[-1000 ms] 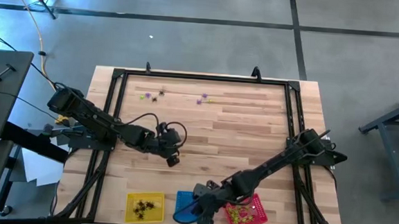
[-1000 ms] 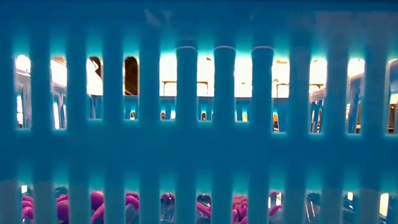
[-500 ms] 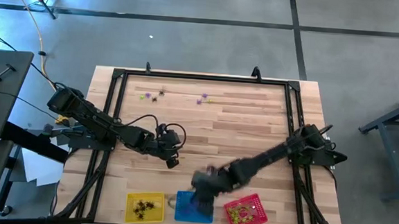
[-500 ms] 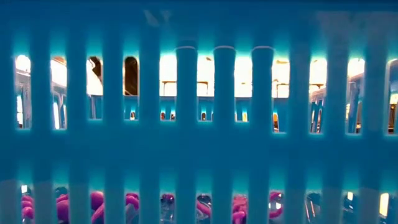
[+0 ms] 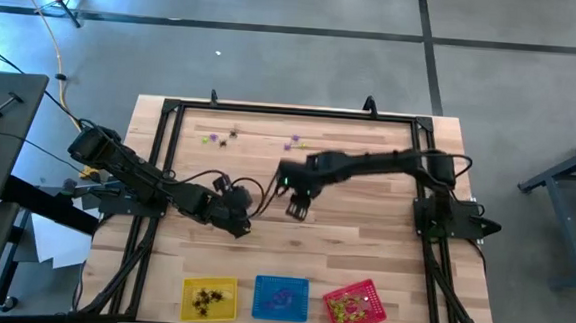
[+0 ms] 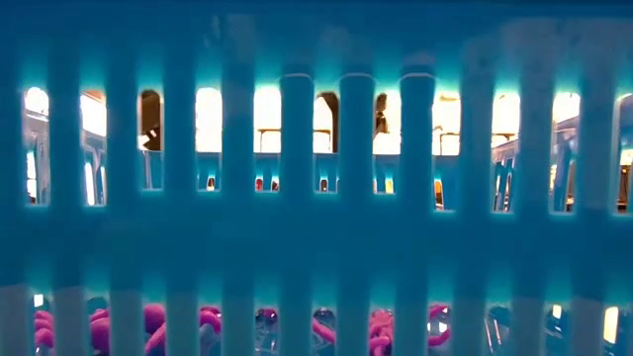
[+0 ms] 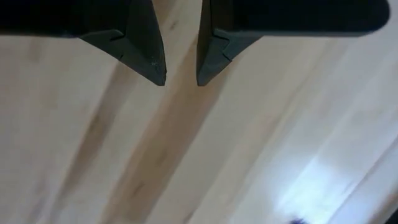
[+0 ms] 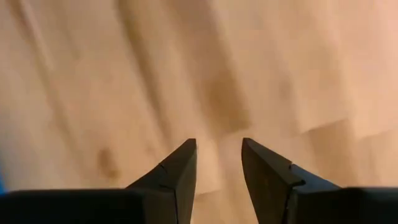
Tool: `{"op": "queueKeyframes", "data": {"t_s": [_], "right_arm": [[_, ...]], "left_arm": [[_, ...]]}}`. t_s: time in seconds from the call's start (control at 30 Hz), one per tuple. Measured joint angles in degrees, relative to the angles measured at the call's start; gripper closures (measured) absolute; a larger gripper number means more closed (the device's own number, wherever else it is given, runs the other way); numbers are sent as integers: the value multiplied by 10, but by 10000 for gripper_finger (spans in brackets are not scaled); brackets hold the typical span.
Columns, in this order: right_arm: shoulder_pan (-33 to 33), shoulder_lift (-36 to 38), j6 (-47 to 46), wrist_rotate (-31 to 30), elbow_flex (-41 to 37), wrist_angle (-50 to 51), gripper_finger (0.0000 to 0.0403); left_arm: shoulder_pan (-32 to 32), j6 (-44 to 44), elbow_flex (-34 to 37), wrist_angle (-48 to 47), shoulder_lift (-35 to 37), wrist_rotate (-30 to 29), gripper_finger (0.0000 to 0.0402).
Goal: Sort Halloween decoration
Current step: Put the green spider toy into the red bin
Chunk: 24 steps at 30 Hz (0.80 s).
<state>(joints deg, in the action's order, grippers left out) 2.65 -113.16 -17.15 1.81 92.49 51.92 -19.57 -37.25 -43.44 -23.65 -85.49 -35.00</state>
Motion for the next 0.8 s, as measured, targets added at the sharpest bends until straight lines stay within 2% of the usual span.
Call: {"op": "queueKeyframes", "data": {"t_s": [0.13, 0.3, 0.43, 0.8], "right_arm": [[69, 0, 58, -1, 0, -20, 279], [157, -4, 86, 5, 0, -37, 279], [219, -19, 89, 51, 0, -51, 279], [282, -73, 151, 62, 0, -106, 279]], "left_arm": [[0, -43, 0, -45, 0, -19, 323], [-1, -42, 0, -55, 0, -23, 323], [-1, -41, 0, -55, 0, -28, 323], [4, -10, 0, -54, 0, -34, 323]]}}
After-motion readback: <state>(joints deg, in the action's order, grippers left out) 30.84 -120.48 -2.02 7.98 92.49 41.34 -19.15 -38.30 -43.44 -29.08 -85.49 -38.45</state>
